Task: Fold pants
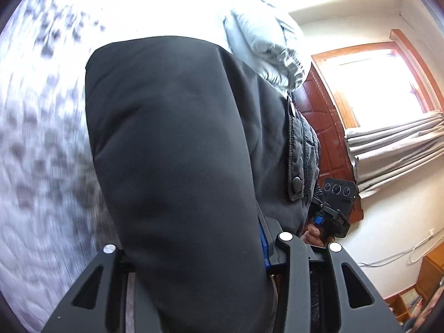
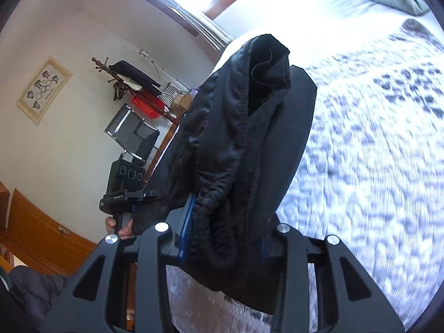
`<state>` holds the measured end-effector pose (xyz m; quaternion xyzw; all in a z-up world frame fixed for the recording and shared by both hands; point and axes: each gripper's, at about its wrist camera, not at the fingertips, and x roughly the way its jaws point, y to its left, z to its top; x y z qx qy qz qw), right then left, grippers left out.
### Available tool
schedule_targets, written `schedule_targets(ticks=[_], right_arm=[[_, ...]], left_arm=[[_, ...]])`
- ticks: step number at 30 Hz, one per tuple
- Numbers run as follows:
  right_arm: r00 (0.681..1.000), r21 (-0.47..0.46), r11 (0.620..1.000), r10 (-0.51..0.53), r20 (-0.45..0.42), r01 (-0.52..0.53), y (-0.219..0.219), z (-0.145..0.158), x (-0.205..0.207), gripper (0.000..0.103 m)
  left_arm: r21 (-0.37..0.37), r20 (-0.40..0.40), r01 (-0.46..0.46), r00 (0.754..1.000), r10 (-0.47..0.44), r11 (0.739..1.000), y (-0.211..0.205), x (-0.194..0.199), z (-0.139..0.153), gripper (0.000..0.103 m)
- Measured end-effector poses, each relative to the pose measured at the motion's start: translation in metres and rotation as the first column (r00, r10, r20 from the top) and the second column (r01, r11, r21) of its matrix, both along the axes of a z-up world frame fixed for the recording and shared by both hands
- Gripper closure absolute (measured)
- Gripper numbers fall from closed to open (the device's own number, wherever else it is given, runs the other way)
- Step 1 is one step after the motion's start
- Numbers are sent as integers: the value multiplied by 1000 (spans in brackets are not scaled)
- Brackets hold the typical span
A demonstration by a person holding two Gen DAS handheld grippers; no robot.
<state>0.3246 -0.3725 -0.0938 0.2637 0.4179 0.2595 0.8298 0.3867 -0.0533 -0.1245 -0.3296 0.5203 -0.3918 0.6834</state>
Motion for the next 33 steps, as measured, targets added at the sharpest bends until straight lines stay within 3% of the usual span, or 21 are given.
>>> schedule_targets(ticks=[5, 13, 17, 21, 28, 33], right_arm=[[1000, 45, 999, -3, -25, 5, -14, -13, 51, 67], [980, 72, 997, -20, -199, 35, -29, -87, 110, 66], [970, 143, 987, -35, -240, 71, -43, -115, 112, 58], [964, 199, 976, -29, -263, 83, -55, -136, 112, 47], [975, 216, 972, -46, -216, 93, -59, -145, 93, 39], [974, 168, 978, -87, -212, 124, -69, -134, 69, 34]], left_arm=[[27, 23, -32, 999, 31, 999, 3, 40, 2, 63], [116, -81, -62, 994, 72, 991, 0, 78, -52, 63], [95, -73, -70, 994, 77, 993, 6, 73, -66, 52], [155, -50, -73, 995, 82, 985, 1, 69, -78, 26], [157, -19, -81, 996, 85, 984, 14, 60, -87, 25], [220, 25, -153, 988, 151, 963, 39, 45, -68, 25]])
